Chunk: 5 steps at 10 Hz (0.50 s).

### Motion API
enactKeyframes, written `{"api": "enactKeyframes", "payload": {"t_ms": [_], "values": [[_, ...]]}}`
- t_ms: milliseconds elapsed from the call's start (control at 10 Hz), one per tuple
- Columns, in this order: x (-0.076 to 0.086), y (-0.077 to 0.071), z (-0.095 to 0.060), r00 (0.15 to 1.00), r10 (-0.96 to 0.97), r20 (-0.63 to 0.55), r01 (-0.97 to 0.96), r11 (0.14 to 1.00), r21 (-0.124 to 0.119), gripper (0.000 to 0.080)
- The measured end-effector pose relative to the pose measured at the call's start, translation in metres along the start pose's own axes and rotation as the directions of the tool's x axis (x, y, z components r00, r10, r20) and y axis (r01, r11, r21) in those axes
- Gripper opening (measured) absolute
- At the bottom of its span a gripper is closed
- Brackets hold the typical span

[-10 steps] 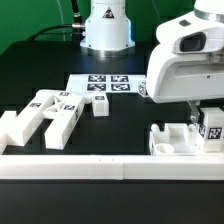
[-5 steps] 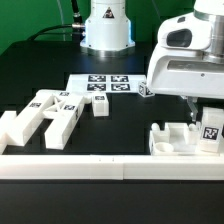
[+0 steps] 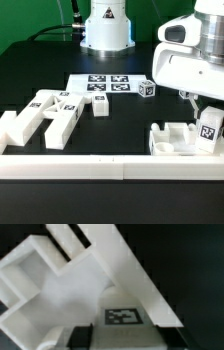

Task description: Assemble chair

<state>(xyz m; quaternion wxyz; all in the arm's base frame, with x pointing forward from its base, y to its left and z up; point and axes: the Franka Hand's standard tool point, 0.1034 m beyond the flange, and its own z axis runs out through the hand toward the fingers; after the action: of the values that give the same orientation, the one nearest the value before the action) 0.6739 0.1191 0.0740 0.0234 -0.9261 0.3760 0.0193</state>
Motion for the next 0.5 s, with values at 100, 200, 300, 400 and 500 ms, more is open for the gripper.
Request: {"api": "enactKeyframes", "payload": {"t_ms": [100, 200, 300, 400, 500], "values": [[-0.0001, -0.0004, 0.0002, 0.999, 0.054, -0.001, -0.054, 0.999, 0.001, 0.0291], [0.0000, -0.0009, 0.0005, 0.995, 0.102, -0.003, -0.102, 0.995, 0.004, 0.0291], [0.0002, -0.0015, 0.0005, 0.986, 0.169, -0.005, -0.169, 0.986, 0.007, 0.0291], [0.0002, -0.0015, 0.0005, 0.986, 0.169, -0.005, -0.169, 0.986, 0.007, 0.0291], [0.0002, -0.0015, 0.0005, 0.986, 0.169, -0.005, -0.169, 0.986, 0.007, 0.0364]]}}
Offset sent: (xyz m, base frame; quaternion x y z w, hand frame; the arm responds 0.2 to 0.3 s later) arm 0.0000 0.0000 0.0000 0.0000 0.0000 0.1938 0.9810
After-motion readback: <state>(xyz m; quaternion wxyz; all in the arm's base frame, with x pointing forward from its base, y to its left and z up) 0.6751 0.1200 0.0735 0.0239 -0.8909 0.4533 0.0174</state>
